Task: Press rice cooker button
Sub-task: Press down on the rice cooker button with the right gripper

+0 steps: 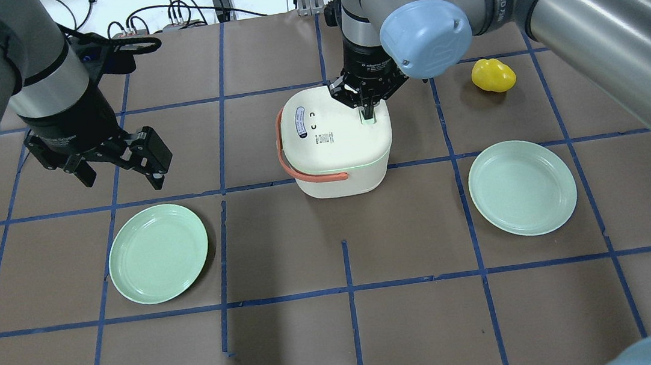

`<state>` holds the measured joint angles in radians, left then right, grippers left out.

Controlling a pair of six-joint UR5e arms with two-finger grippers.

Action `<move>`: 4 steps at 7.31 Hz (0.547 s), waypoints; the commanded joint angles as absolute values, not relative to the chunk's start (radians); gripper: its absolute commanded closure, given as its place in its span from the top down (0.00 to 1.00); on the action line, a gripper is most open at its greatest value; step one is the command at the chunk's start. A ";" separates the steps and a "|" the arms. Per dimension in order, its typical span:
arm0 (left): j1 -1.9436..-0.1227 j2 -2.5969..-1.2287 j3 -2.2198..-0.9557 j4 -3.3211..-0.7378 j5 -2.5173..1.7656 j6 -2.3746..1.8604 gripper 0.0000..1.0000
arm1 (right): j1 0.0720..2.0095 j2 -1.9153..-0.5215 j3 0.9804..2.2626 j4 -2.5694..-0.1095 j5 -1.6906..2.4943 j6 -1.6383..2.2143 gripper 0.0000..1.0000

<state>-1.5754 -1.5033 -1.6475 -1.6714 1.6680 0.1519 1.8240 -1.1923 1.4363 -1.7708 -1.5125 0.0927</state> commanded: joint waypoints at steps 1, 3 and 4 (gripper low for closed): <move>-1.575 -1.503 -1.647 -1.672 1.667 0.152 1.00 | 1.824 -1.193 1.433 -1.770 -1.514 0.092 0.07; -1.575 -1.503 -1.647 -1.672 1.667 0.152 1.00 | 1.824 -1.204 1.396 -1.721 -1.509 0.092 0.07; -1.575 -1.505 -1.647 -1.672 1.667 0.152 1.00 | 1.824 -1.206 1.373 -1.701 -1.511 0.092 0.07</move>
<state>-1.5754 -1.5035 -1.6475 -1.6720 1.6675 0.1519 1.8238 -1.2025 1.4012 -1.7307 -1.5111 0.0920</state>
